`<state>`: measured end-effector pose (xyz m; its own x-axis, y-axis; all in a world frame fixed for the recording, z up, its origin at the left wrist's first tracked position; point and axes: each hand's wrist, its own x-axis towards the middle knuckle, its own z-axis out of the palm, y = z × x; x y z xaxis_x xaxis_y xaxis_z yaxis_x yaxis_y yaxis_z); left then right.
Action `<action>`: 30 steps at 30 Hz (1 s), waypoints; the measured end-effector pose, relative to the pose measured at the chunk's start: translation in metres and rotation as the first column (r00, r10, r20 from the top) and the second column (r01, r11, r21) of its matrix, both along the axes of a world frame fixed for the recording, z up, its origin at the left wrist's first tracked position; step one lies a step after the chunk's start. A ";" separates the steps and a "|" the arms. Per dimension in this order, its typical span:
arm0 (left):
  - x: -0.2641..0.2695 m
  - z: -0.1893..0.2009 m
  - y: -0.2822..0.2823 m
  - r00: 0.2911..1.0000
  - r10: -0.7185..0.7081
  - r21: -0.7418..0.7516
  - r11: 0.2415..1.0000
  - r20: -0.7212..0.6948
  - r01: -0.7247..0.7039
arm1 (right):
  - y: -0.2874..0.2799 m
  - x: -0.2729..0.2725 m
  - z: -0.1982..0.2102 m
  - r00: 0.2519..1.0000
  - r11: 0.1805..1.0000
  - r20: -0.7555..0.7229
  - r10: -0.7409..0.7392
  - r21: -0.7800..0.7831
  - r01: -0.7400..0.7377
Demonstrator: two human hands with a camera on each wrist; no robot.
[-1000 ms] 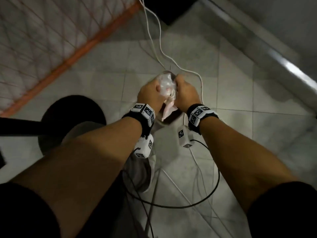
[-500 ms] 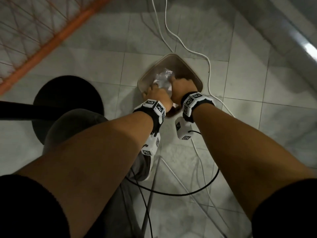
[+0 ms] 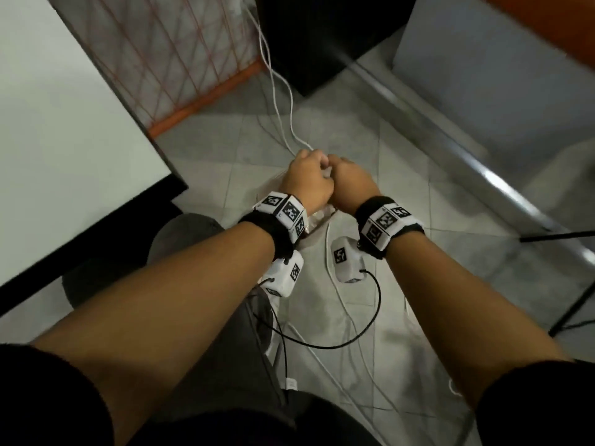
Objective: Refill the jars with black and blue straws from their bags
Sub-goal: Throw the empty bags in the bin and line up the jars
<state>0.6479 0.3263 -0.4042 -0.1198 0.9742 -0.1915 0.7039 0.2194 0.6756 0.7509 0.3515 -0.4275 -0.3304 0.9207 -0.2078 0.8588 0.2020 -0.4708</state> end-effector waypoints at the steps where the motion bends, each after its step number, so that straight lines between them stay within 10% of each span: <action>1: 0.003 0.019 -0.006 1.000 -0.016 0.049 0.999 0.014 0.015 | -0.005 0.005 0.020 1.000 1.000 -0.011 -0.012 0.028 0.012; 10: -0.033 0.179 -0.085 0.980 -0.085 0.498 0.867 0.181 -0.017 | -0.079 -0.022 0.204 0.974 0.955 -0.219 0.052 0.296 0.016; 19: -0.207 0.296 -0.170 0.956 0.154 0.714 0.639 0.248 -0.288 | -0.117 -0.205 0.318 0.823 0.910 -0.434 0.367 0.351 -0.221; 30: -0.455 0.333 -0.248 0.597 0.685 0.789 0.051 0.418 -0.612 | -0.101 -0.467 0.345 0.615 0.928 -0.696 0.370 0.245 -0.281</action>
